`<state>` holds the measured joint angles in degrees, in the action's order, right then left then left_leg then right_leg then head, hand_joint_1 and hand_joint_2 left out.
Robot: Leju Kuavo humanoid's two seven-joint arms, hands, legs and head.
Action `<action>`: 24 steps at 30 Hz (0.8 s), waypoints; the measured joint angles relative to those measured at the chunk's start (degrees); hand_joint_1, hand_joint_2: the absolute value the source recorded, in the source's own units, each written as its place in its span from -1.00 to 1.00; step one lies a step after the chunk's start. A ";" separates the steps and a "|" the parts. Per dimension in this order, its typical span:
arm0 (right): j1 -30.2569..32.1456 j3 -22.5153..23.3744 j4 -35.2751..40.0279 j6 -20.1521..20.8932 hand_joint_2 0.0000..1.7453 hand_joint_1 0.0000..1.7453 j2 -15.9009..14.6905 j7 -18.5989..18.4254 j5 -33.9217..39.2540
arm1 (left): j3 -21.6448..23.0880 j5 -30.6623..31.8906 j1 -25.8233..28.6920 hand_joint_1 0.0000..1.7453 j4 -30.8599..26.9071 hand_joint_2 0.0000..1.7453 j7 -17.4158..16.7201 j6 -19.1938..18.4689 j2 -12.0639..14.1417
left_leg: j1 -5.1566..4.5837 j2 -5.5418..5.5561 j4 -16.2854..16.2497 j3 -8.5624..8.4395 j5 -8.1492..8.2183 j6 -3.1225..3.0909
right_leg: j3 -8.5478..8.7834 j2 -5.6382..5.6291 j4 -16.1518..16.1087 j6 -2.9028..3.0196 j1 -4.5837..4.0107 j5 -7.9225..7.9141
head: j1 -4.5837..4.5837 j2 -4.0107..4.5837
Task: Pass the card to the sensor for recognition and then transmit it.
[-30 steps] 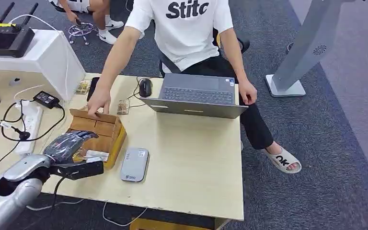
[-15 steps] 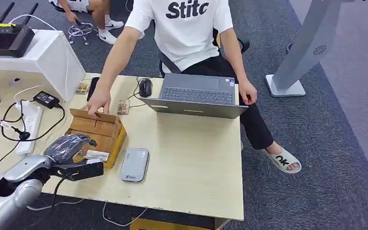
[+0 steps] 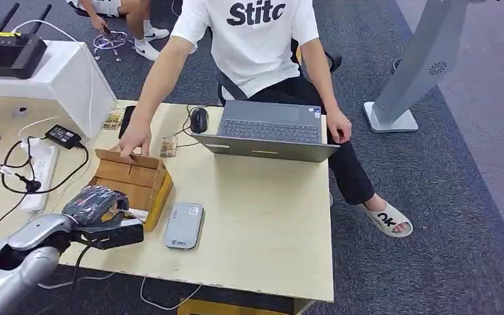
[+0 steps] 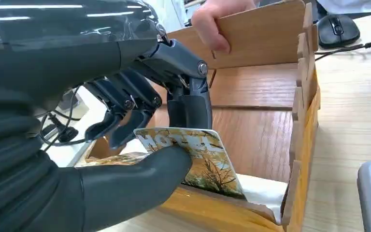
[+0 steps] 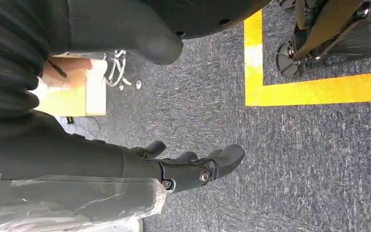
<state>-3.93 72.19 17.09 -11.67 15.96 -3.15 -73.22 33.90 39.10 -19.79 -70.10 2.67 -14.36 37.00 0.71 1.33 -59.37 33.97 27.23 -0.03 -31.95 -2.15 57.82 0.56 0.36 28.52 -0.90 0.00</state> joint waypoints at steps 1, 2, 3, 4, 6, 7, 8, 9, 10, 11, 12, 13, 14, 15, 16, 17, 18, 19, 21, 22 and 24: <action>0.00 0.00 0.00 -0.02 1.00 -1.00 0.00 0.00 0.00 | 0.07 0.26 -0.02 0.96 0.04 1.00 -0.20 0.06 0.00 | 0.00 0.00 0.00 0.00 0.00 0.00 | 0.00 0.00 0.00 0.00 0.00 0.00 | 0.00 0.00; 0.00 -0.02 0.00 -0.07 1.00 -1.00 0.00 0.00 0.00 | 0.15 0.50 -0.04 0.96 0.09 1.00 -0.33 0.22 -0.02 | 0.00 0.00 0.00 0.00 0.00 0.00 | 0.00 0.00 0.00 0.00 0.00 0.00 | 0.00 0.00; 0.00 -0.02 0.00 -0.07 1.00 -1.00 0.00 0.00 0.00 | 0.26 0.85 -0.07 0.96 0.18 1.00 -0.68 0.39 -0.02 | 0.00 0.00 0.00 0.00 0.00 0.00 | 0.00 0.00 0.00 0.00 0.00 0.00 | 0.00 0.00; 0.00 -0.02 0.00 -0.07 1.00 -1.00 0.00 0.00 0.00 | 0.31 0.87 -0.11 0.96 0.26 1.00 -0.73 0.44 -0.02 | 0.00 0.00 0.00 0.00 0.00 0.00 | 0.00 0.00 0.00 0.00 0.00 0.00 | 0.00 0.00; 0.00 -0.04 0.00 -0.07 1.00 -1.00 0.00 0.00 0.00 | 0.35 1.01 -0.20 0.96 0.39 1.00 -0.75 0.46 -0.02 | 0.00 0.00 0.00 0.00 0.00 0.00 | 0.00 0.00 0.00 0.00 0.00 0.00 | 0.00 0.00; 0.00 -0.04 0.00 -0.07 1.00 -1.00 0.00 0.00 0.00 | 0.37 1.01 -0.25 0.96 0.44 1.00 -0.77 0.46 -0.02 | 0.00 0.00 0.00 0.00 0.00 0.00 | 0.00 -0.01 0.00 0.00 0.00 0.00 | 0.00 0.00; 0.00 -0.04 0.00 -0.07 1.00 -1.00 0.00 0.00 0.00 | 0.39 1.01 -0.29 1.00 0.48 1.00 -0.77 0.46 -0.02 | 0.00 0.00 0.00 0.00 0.00 0.00 | 0.00 -0.01 0.00 0.00 0.00 0.00 | 0.00 0.00; 0.00 -0.04 0.00 -0.09 1.00 -1.00 0.00 0.00 0.00 | 0.42 1.01 -0.32 1.00 0.57 1.00 -0.77 0.46 -0.02 | 0.00 0.00 0.00 0.00 0.00 0.00 | 0.00 -0.01 0.00 0.00 0.00 0.00 | 0.00 0.00; 0.00 -0.07 0.00 -0.09 1.00 -1.00 0.00 0.00 0.00 | 0.42 1.01 -0.34 1.00 0.66 1.00 -0.77 0.46 -0.02 | 0.00 0.00 0.00 0.00 0.00 0.00 | 0.00 -0.01 0.00 0.00 0.00 0.00 | 0.00 0.00; 0.00 -0.07 0.00 -0.09 1.00 -1.00 0.00 0.00 0.00 | 0.44 1.01 -0.35 1.00 0.70 1.00 -0.77 0.48 -0.02 | 0.00 0.00 0.00 0.00 0.00 0.00 | 0.00 -0.01 0.00 0.00 0.00 0.00 | 0.00 0.00; 0.00 -0.04 0.00 -0.09 1.00 -1.00 0.00 0.00 0.02 | 0.44 1.07 -0.38 1.00 0.74 1.00 -0.81 0.61 -0.02 | 0.00 -0.01 0.00 -0.01 0.00 0.00 | 0.00 -0.01 0.00 0.00 0.00 0.00 | 0.00 0.00; 0.00 -0.04 0.00 -0.09 1.00 -1.00 0.00 0.00 0.04 | 0.44 1.40 -0.43 1.00 0.79 1.00 -0.83 0.92 -0.02 | 0.00 -0.01 0.00 -0.01 0.00 0.00 | -0.02 -0.01 0.00 0.00 0.00 0.00 | 0.00 0.00; 0.01 -0.04 0.00 -0.15 1.00 -1.00 0.00 0.00 0.19 | 0.44 2.16 -0.61 1.00 0.81 1.00 -1.07 1.53 0.00 | 0.00 -0.01 0.00 0.00 0.00 0.00 | -0.02 -0.01 0.00 0.00 0.00 0.00 | 0.00 0.00; 0.01 -0.04 0.00 -0.17 1.00 -1.00 0.00 0.02 0.42 | 0.44 2.91 -0.99 1.00 0.81 1.00 -1.34 1.97 0.02 | 0.01 -0.01 0.00 0.00 -0.01 0.00 | -0.03 0.00 0.00 0.00 0.00 0.00 | 0.00 0.00; 0.01 -0.04 0.00 -0.28 1.00 -1.00 0.00 0.13 0.61 | 0.44 3.61 -1.61 1.00 0.81 1.00 -1.47 2.43 0.24 | 0.01 0.00 -0.01 0.00 -0.01 0.01 | -0.04 0.01 0.00 0.00 0.00 0.00 | 0.00 0.00; 0.01 -0.04 0.00 -0.37 1.00 -1.00 0.00 0.24 0.74 | 0.44 4.51 -2.57 1.00 0.81 1.00 -1.73 2.84 0.44 | 0.01 0.01 -0.01 0.00 -0.02 0.03 | -0.03 0.02 0.00 0.00 0.00 0.00 | 0.00 0.00; 0.01 -0.04 0.00 -0.48 1.00 -1.00 0.02 0.24 1.01 | 0.44 5.51 -3.58 1.00 0.79 1.00 -2.06 3.24 0.72 | 0.02 0.01 -0.01 0.00 -0.03 0.03 | -0.02 0.02 0.01 0.00 -0.01 -0.01 | -0.02 0.00; 0.03 -0.04 0.02 -0.63 1.00 -1.00 0.02 0.37 1.22 | 0.42 6.41 -4.69 1.00 0.74 1.00 -2.34 3.63 0.96 | 0.02 0.02 -0.01 0.00 -0.03 0.04 | -0.03 0.03 0.01 0.01 -0.01 -0.01 | 0.00 0.00; 0.04 -0.04 0.02 -0.79 1.00 -1.00 0.04 0.59 1.49 | 0.37 8.47 -7.26 1.00 0.31 1.00 -3.19 3.98 1.44 | 0.02 0.03 0.00 -0.01 -0.05 0.05 | -0.02 0.02 0.01 0.06 -0.01 -0.04 | 0.00 0.00; 0.05 -0.04 0.02 -0.79 1.00 -1.00 0.07 0.81 1.64 | 0.26 9.41 -8.41 1.00 0.22 1.00 -3.50 4.08 1.66 | 0.02 0.03 -0.01 -0.01 -0.05 0.05 | -0.02 0.02 0.01 0.06 -0.01 -0.05 | -0.02 0.00; 0.05 -0.04 0.02 -0.76 1.00 -1.00 0.09 0.92 1.83 | 0.07 11.27 -10.59 1.00 0.22 1.00 -4.15 4.46 1.73 | 0.01 0.03 0.00 -0.01 -0.07 0.03 | 0.00 0.02 0.01 0.06 -0.01 -0.05 | -0.02 0.00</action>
<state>-3.88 72.15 17.11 -12.44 16.04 -2.23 -71.39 33.97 50.38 -30.38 -69.88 -1.48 -9.90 38.73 0.72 1.36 -59.37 33.97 27.17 0.00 -31.95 -2.13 57.83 0.61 0.35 28.47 -0.92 0.00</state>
